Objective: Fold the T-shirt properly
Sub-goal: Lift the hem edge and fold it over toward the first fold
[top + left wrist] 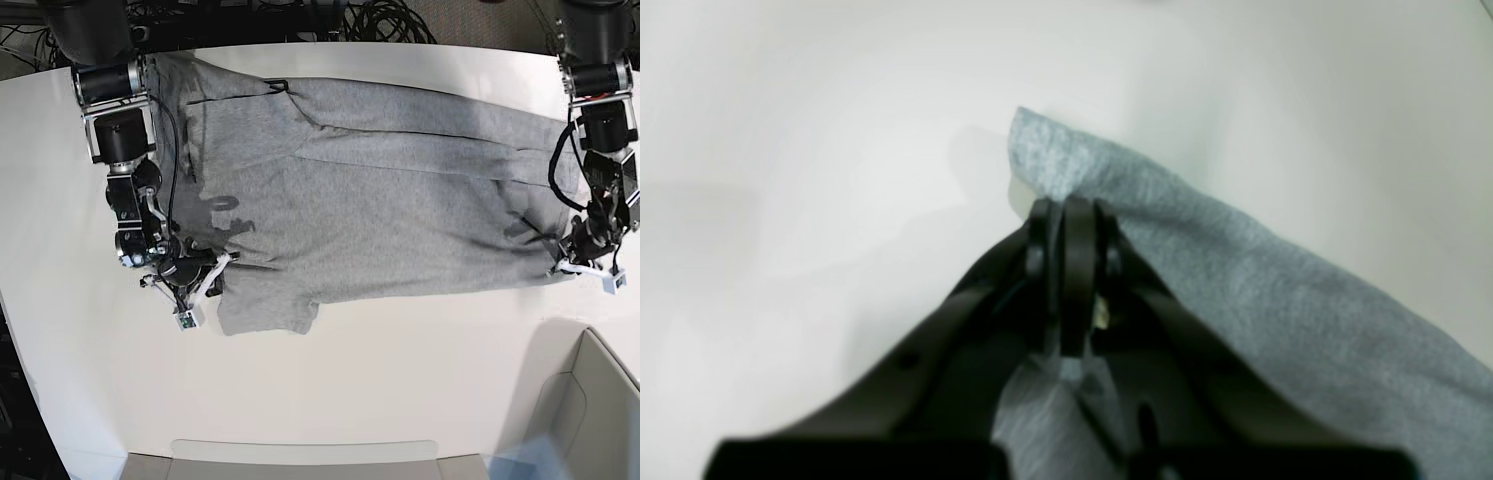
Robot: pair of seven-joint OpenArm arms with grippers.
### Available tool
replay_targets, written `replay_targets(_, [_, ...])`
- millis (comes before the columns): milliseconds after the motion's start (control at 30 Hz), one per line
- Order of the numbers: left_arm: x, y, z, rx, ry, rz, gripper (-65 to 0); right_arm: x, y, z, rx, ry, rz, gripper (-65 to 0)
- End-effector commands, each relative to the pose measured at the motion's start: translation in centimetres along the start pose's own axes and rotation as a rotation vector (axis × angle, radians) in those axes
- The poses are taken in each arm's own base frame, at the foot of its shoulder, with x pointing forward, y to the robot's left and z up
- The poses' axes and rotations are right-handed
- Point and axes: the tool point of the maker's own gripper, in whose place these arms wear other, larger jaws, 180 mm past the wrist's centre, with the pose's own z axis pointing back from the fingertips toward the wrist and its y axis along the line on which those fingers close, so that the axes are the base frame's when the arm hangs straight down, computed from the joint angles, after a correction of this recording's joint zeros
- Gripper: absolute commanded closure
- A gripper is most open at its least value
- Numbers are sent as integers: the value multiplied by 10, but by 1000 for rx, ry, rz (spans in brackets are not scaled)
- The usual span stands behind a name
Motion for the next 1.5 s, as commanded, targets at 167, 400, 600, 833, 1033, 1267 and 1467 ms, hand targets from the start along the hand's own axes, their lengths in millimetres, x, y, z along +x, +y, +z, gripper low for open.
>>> replay_targets(167, [29, 7, 22, -9, -99, -36, 0, 38, 10, 37, 7, -111, -7, 0])
replay_targets(400, [27, 7, 26, -11, -104, -52, 0, 37, 13, 71, -15, -147, -31, 0])
replay_targets(600, [22, 1, 30, -24, -90, -80, 0, 30, 15, 88, -27, -159, -13, 0])
replay_targets(833, [18, -10, 39, -50, -78, -132, 0, 24, 12, 111, -57, -197, -17, 0])
replay_targets(1033, [23, -8, 50, -43, -97, -179, 0, 18, 8, 127, -82, -193, -23, 0])
replay_targets(1267, [16, -6, 51, -43, -84, -186, 0, 15, 6, 147, -107, -189, -12, 0])
replay_targets(1467, [6, -4, 62, -43, -85, -222, 0, 2, 20, 159, -97, -183, 7, 0])
